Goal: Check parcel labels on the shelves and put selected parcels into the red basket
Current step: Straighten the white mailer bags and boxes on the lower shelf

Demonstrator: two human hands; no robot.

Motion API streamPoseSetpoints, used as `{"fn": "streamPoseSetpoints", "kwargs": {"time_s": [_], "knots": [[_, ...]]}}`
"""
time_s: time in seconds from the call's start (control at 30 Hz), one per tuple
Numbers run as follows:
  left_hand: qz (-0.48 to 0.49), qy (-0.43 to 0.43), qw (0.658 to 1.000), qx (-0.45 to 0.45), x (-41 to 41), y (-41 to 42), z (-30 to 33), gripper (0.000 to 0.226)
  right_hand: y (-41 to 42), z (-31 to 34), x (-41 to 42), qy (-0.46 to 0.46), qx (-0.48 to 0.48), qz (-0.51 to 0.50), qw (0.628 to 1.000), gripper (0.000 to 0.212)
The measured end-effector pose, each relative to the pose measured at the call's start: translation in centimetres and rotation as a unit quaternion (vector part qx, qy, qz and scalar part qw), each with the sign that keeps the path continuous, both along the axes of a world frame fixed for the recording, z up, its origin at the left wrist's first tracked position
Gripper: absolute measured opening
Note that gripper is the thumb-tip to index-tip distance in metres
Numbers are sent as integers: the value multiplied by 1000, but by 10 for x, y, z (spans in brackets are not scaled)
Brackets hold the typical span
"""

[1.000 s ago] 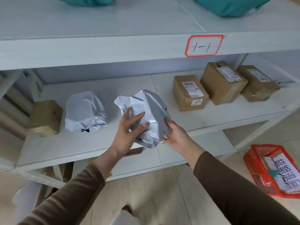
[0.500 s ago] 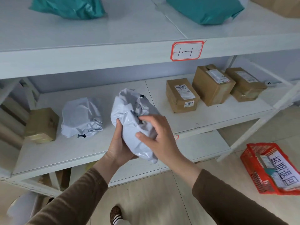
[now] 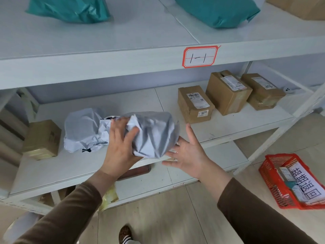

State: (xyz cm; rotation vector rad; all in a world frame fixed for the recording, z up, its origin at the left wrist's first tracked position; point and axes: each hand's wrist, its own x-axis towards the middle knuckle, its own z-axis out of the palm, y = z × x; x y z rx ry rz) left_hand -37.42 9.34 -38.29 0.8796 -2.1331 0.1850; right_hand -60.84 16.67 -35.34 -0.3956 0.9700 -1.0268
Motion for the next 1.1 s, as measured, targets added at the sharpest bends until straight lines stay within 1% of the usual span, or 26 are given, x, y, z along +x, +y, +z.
{"fn": "streamPoseSetpoints", "kwargs": {"time_s": [0.03, 0.1, 0.17, 0.2, 0.23, 0.27, 0.3, 0.37, 0.43, 0.47, 0.5, 0.53, 0.57, 0.6, 0.63, 0.67, 0.7, 0.73, 0.77, 0.8, 0.87, 0.9, 0.93, 1.0, 1.03, 1.1], "knots": [[-1, -35, 998, -46, 0, 1, -4, 83, 1, -1, -1, -23, -4, 24, 999, 88], [-16, -68, 991, -110, 1, 3, -11, 62, 0, -3, -1, -39, -17, 58, 997, 94], [-51, -84, 982, -159, 1, 11, -13, 35, -2, -7, -1, -45, -32, 78, 995, 93], [-65, -91, 979, -172, 1, 14, -14, 25, -4, -11, -1, -42, -40, 84, 995, 90], [-75, -97, 977, -175, 1, 15, -14, 22, -5, -13, 0, -34, -44, 78, 995, 85], [-82, -105, 976, -172, 1, 16, -15, 26, -7, -14, 0, -21, -42, 62, 997, 81], [-88, -115, 976, -162, 2, 15, -16, 29, -9, -16, 1, -8, -43, 41, 998, 79], [-96, -117, 980, -130, 8, 16, -20, 32, -12, -18, 3, 32, -65, -4, 997, 82], [-85, -85, 992, -49, 15, 19, -28, 32, -16, -20, 0, 89, -105, -53, 989, 80], [-65, -43, 997, 15, 18, 22, -30, 30, -17, -20, -2, 107, -127, -72, 984, 74], [-34, 18, 996, 84, 18, 26, -30, 32, -18, -21, -5, 116, -148, -84, 979, 69], [0, 99, 983, 156, 18, 27, -28, 37, -20, -20, -8, 127, -164, -89, 974, 65], [25, 196, 952, 235, 15, 26, -21, 42, -21, -20, -10, 140, -176, -90, 970, 62], [34, 297, 900, 318, 12, 24, -9, 47, -23, -20, -12, 153, -183, -91, 967, 59], [24, 384, 827, 410, 9, 18, 3, 55, -26, -21, -12, 163, -187, -95, 964, 57], [5, 431, 756, 493, 8, 9, 10, 67, -29, -22, -11, 168, -188, -103, 962, 55], [-25, 443, 695, 565, 6, 2, 16, 79, -32, -23, -8, 166, -186, -116, 961, 55], [-52, 429, 654, 621, 2, -2, 18, 88, -36, -24, -3, 162, -182, -131, 961, 58], [-81, 402, 630, 659, -4, -2, 19, 92, -38, -25, 4, 157, -177, -143, 961, 64], [-104, 375, 614, 686, -11, 0, 17, 88, -41, -28, 11, 153, -166, -151, 962, 70], [-117, 350, 601, 709, -23, 0, 9, 72, -46, -34, 26, 153, -132, -142, 969, 76], [-112, 364, 586, 716, -26, -3, 5, 70, -49, -35, 33, 161, -115, -128, 972, 77], [-101, 389, 563, 722, -25, -9, 1, 72, -52, -34, 38, 184, -94, -111, 972, 81], [-78, 448, 527, 717, -18, -28, -8, 76, -60, -32, 40, 246, -48, -73, 965, 97], [-64, 471, 520, 710, -15, -37, -12, 76, -64, -31, 38, 266, -29, -61, 962, 92], [-41, 485, 521, 701, -14, -55, -16, 68, -77, -33, 34, 259, -22, -46, 965, 57]]}}
